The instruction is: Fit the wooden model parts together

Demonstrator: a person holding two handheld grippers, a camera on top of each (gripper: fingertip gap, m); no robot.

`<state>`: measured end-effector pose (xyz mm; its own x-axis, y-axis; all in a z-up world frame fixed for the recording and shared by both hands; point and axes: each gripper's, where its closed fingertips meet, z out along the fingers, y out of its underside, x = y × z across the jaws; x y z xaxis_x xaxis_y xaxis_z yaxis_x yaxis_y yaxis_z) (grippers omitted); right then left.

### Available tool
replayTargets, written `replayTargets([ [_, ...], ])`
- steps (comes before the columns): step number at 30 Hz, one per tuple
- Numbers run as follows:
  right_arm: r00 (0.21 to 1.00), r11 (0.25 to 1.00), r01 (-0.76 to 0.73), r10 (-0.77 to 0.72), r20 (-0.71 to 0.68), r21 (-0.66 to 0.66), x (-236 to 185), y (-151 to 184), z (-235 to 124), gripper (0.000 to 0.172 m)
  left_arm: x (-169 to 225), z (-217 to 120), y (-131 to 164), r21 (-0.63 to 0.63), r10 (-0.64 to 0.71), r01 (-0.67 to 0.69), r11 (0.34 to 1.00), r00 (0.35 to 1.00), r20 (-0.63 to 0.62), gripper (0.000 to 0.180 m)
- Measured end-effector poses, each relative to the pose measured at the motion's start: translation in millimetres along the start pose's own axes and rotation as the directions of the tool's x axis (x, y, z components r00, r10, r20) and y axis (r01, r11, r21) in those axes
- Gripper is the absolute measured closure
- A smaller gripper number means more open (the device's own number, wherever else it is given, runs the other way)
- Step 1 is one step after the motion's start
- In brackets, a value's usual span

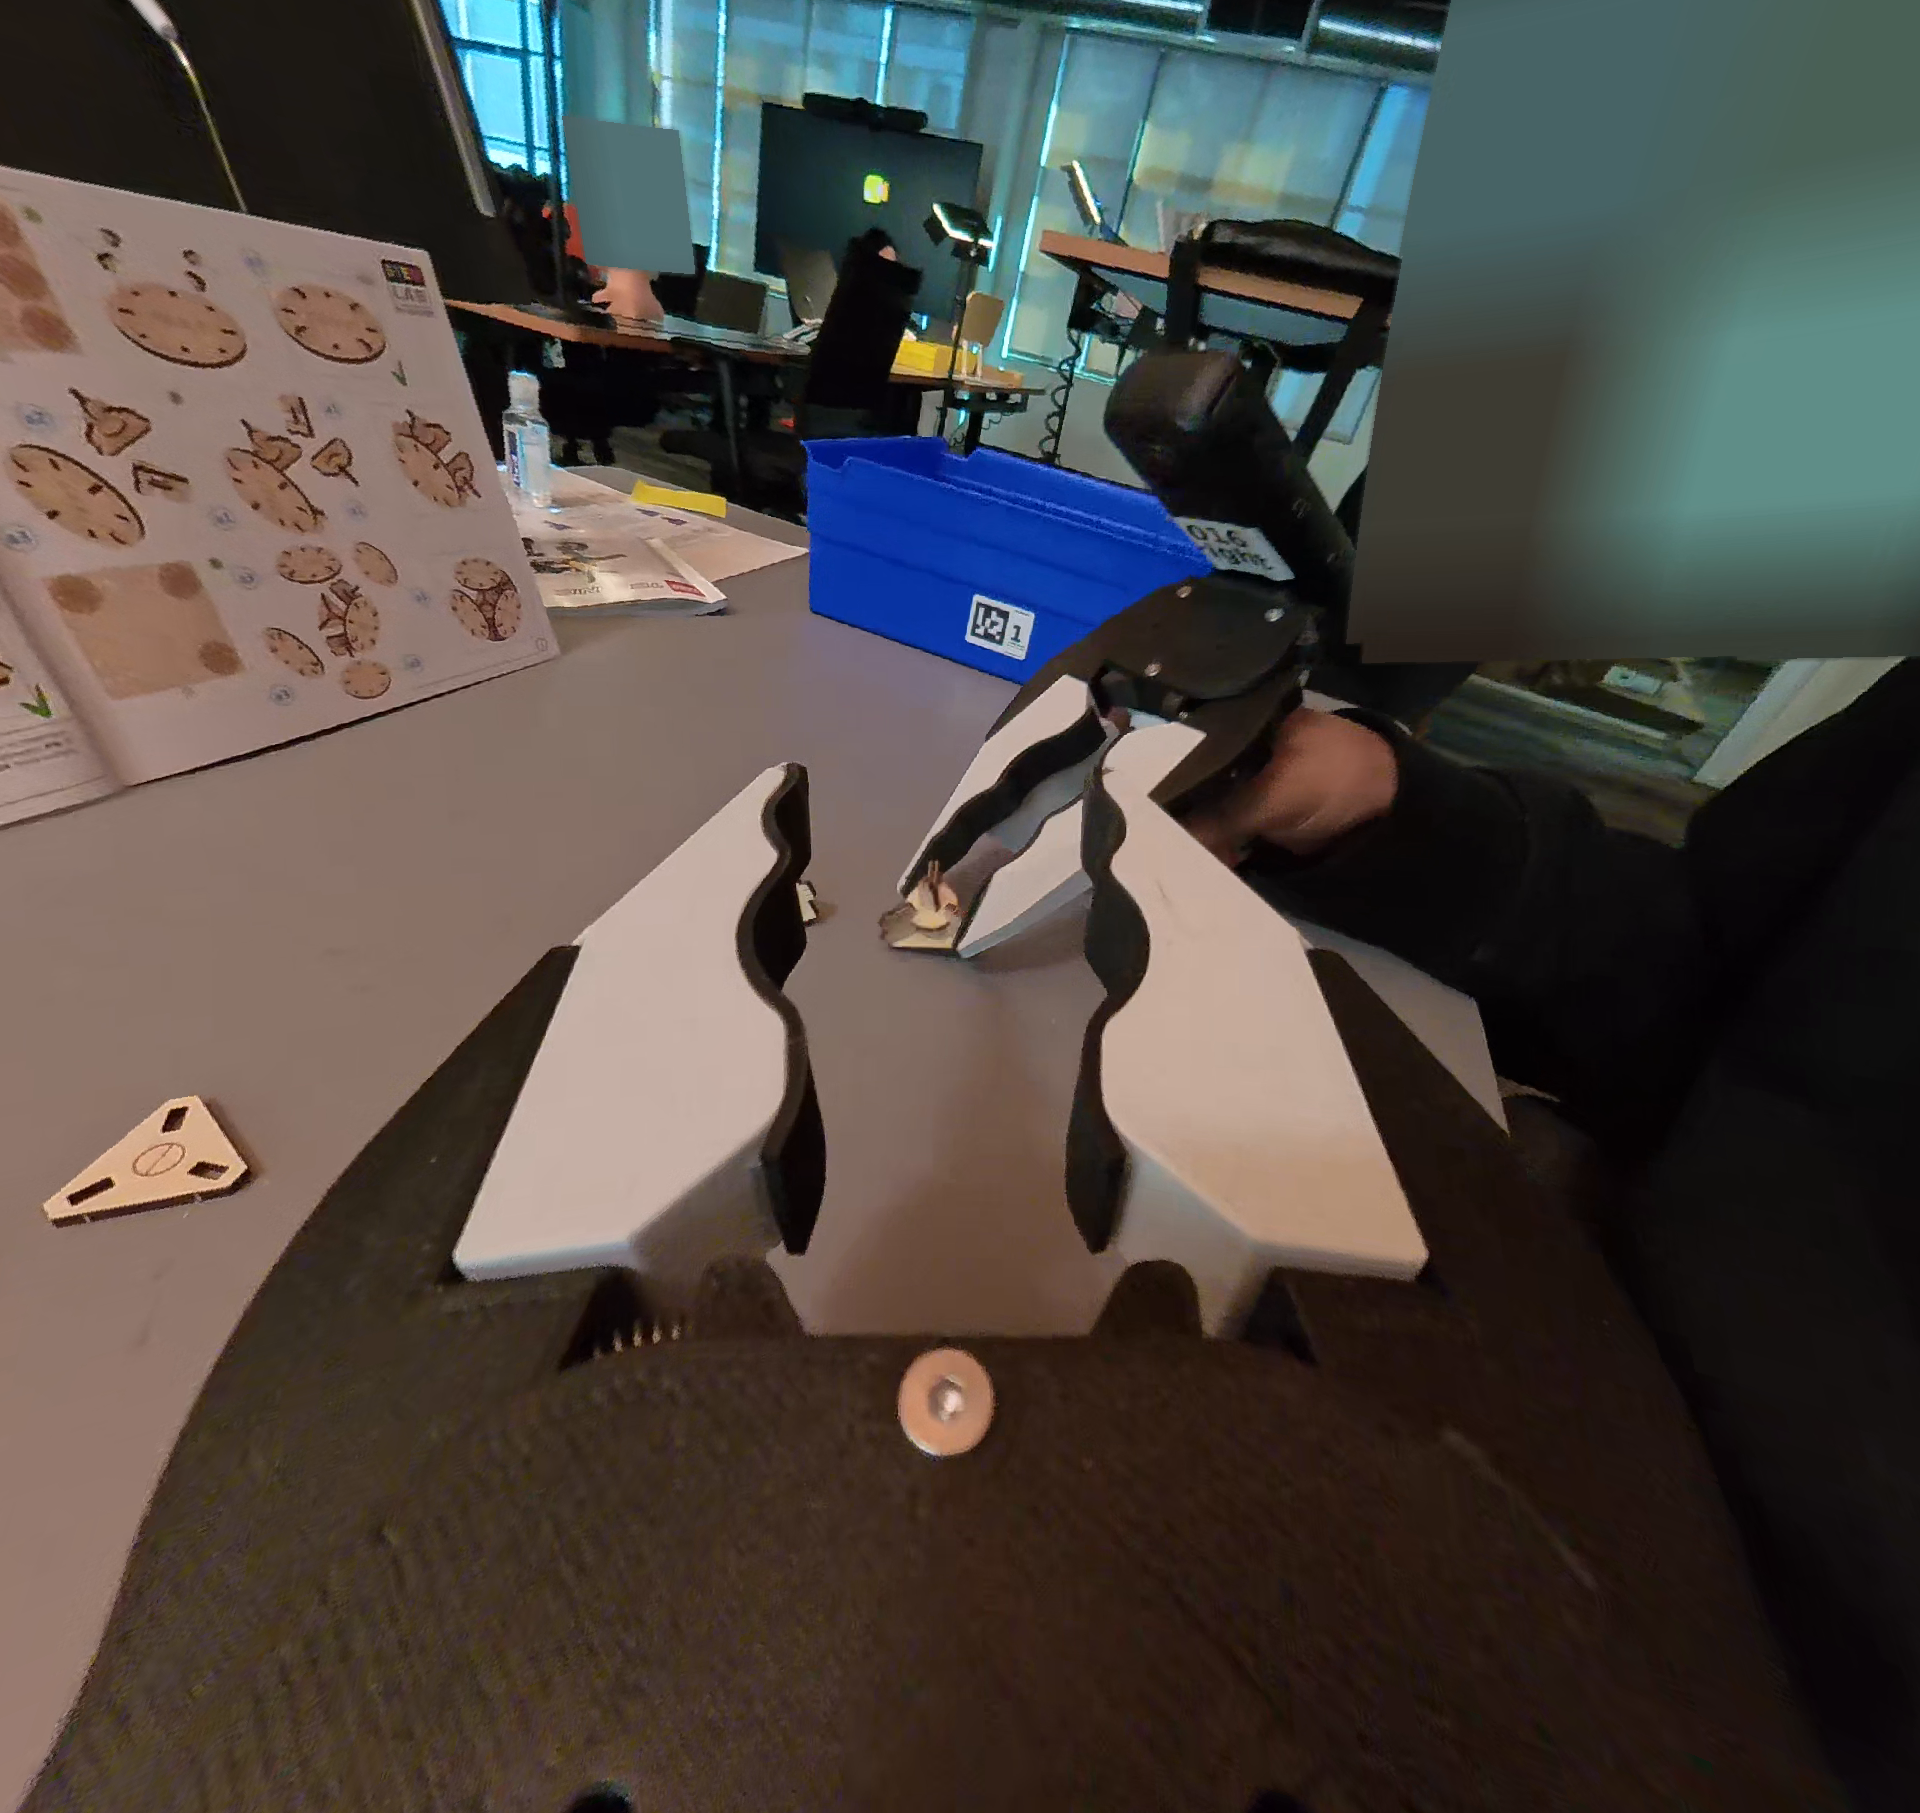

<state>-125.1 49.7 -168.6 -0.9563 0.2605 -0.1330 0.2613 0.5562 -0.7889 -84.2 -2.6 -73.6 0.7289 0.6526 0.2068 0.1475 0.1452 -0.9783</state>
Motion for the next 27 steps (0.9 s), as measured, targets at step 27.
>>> replayTargets([
  [27, 0.992, 0.984, 0.075, -0.058, -0.109, 0.161, 20, -25, -17, 0.133, 7, 5, 4, -0.021, -0.068, 0.067, 0.998, 0.995, -0.067, 0.126],
])
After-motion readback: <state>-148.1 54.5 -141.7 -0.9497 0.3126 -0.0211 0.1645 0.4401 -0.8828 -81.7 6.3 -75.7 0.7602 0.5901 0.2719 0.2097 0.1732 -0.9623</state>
